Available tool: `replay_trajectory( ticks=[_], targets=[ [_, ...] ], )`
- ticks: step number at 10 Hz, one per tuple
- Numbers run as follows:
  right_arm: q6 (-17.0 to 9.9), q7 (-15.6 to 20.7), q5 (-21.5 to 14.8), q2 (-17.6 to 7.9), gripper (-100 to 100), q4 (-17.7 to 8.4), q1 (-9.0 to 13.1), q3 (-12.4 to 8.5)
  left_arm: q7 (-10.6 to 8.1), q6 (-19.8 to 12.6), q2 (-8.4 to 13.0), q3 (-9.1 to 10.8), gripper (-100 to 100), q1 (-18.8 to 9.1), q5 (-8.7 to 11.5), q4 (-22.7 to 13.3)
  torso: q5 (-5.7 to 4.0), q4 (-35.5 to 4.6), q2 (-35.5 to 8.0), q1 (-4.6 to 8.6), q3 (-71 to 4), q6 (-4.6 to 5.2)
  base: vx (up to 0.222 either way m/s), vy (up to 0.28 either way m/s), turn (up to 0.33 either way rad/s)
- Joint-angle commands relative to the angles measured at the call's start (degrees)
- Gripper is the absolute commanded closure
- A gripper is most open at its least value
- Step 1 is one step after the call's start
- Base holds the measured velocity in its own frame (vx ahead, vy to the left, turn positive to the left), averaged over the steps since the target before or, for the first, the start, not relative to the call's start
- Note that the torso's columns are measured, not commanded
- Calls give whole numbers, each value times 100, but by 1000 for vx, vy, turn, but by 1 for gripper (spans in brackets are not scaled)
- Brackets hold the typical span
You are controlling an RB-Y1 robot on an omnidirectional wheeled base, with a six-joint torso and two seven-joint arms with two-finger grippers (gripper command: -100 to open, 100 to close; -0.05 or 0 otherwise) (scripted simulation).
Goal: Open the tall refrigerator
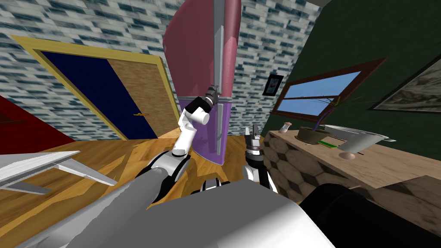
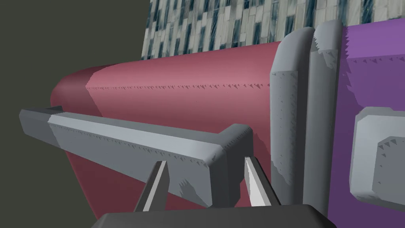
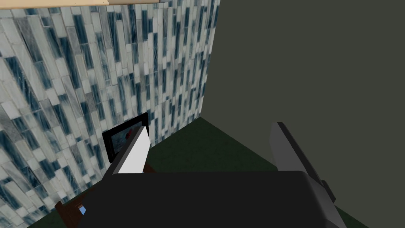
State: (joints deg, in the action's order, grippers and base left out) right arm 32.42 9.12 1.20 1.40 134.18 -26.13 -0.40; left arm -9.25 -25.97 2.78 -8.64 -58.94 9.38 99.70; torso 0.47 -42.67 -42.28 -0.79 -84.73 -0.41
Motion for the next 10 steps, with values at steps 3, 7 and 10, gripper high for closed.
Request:
replay_trajectory(
  ticks=[3, 7, 10],
  targets=[
    [0, 0, 0, 0, 0, 0, 0, 0, -122, 13, -5, -231, 100, -118, 335, 248, -3, -8, -7, 11, 2, 5, -97, 256, -36],
    [0, 0, 0, 1, 0, 0, -1, 1, -236, -136, -38, -473, 100, -14, 535, 511, -38, 7, 6, 71, 1, 33, -34, 211, -25],
    [0, 0, 0, 0, 0, 0, -1, 0, -339, -174, -36, -624, 100, -17, 733, 765, -16, 10, -9, 31, 9, 23, 9, 262, -29]
  ],
)
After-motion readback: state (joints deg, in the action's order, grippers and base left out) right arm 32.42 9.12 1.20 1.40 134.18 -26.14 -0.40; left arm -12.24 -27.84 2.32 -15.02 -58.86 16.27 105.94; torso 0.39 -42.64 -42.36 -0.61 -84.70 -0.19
